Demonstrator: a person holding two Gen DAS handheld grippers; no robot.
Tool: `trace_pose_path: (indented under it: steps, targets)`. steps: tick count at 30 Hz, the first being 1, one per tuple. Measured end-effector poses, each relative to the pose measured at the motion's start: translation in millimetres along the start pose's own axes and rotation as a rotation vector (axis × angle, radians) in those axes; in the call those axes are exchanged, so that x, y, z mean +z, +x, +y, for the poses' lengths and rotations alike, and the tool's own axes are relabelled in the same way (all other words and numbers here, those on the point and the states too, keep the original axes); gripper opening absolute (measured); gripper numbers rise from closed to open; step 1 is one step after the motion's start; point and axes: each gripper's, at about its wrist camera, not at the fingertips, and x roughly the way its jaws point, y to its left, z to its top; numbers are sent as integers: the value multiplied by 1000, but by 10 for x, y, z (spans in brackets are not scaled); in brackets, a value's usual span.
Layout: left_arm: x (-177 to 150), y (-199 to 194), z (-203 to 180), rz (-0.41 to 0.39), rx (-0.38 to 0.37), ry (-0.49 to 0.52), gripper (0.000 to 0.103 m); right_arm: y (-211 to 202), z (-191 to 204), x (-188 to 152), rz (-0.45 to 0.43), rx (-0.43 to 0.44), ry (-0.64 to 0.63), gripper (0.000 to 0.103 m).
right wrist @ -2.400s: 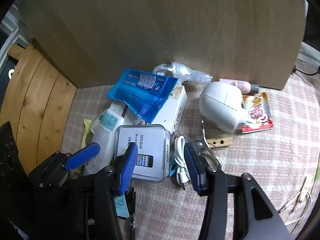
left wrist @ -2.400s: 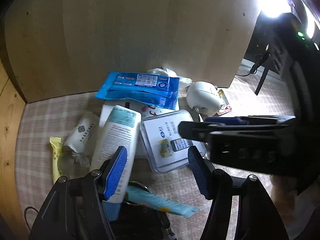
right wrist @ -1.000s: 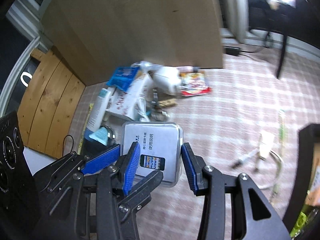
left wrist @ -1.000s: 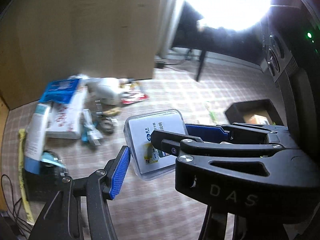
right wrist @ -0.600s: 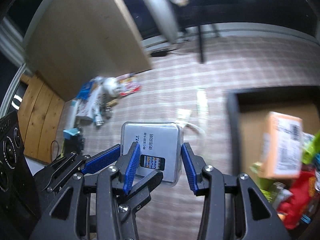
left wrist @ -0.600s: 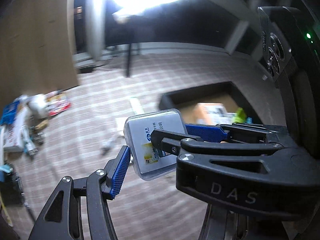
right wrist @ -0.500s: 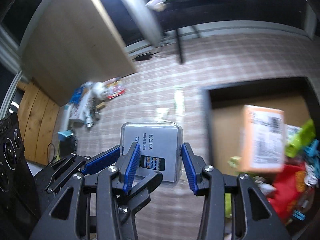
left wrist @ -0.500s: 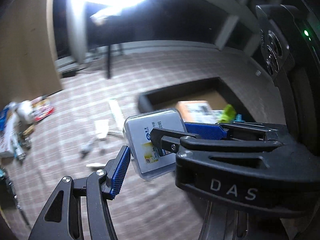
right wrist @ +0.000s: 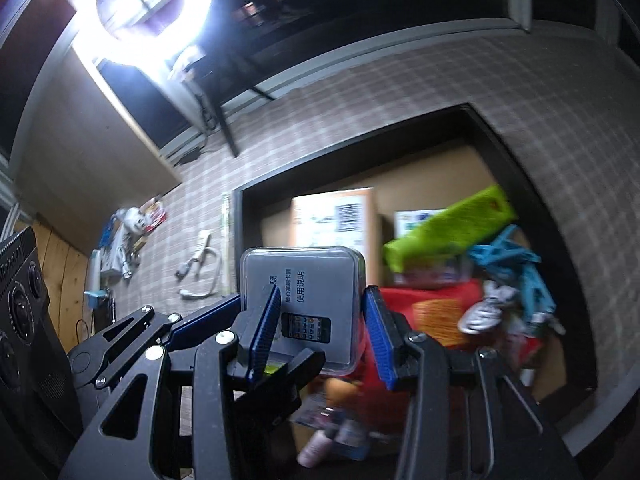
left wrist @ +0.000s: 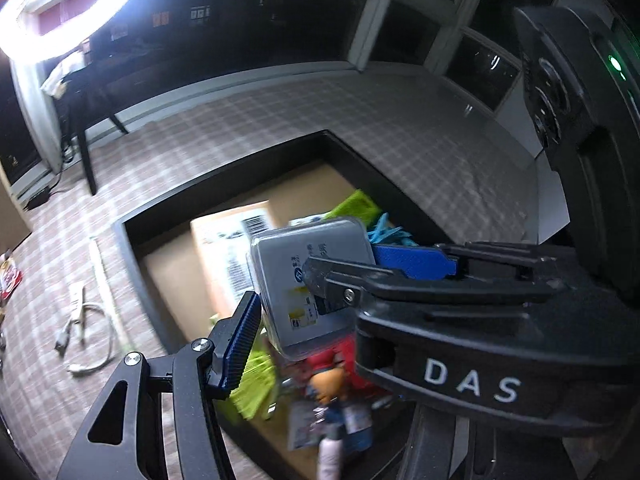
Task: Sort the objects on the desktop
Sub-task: 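Carry the clear plastic case over the black box and open the right tool, then move both open tools back to the object pile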
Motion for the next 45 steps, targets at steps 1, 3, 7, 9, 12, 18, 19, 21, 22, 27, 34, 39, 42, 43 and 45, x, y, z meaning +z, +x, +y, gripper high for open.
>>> trace_pose_path:
  steps: [1, 3, 7, 9, 12, 18, 19, 21, 22, 27, 34, 39, 42, 43, 45]
  targets:
    - [20, 6, -28, -3, 0, -5, 57, -28, -38, 5, -4, 0, 3, 42]
    - [60, -23, -75, -23, 13, -12, 61, -125, -135, 22, -36, -32, 14, 44]
    - [80, -86, -102, -39, 29, -2, 61, -299, -283, 63, -89, -70, 27, 53]
    - [68, -125, -56, -42, 40, -10, 61, -326, -307, 86, -95, -65, 34, 53]
    - [25, -164, 38, -45, 66, -23, 61, -284, -257, 114, -93, -53, 22, 53]
    - [-134, -322, 491, -51, 139, -99, 61, -80, 101, 119, -61, -10, -51, 53]
    - [-180, -361, 603, -52, 156, -120, 61, -51, 176, 116, -56, -2, -67, 53]
    - [-271, -439, 821, -56, 182, -164, 61, 18, 344, 109, -47, 16, -106, 53]
    - [-334, -490, 955, -57, 196, -190, 61, 53, 429, 109, -41, 25, -124, 53]
    - [-666, -726, 1552, -57, 271, -304, 61, 252, 889, 89, -9, 77, -212, 53]
    - [-1209, -1147, 2365, -71, 381, -472, 61, 602, 1420, 66, 58, 132, -285, 53]
    - [-1562, -1371, 2763, -69, 438, -570, 61, 919, 1766, 82, 110, 144, -317, 53]
    - [-1742, -1428, 2941, -64, 460, -612, 61, 1117, 1899, 152, 131, 126, -320, 53]
    - [-1807, -1446, 2999, -60, 469, -625, 61, 1180, 1935, 169, 138, 124, -318, 52]
    - [-1901, -1457, 3100, -54, 479, -651, 60, 1345, 1994, 208, 164, 120, -314, 51]
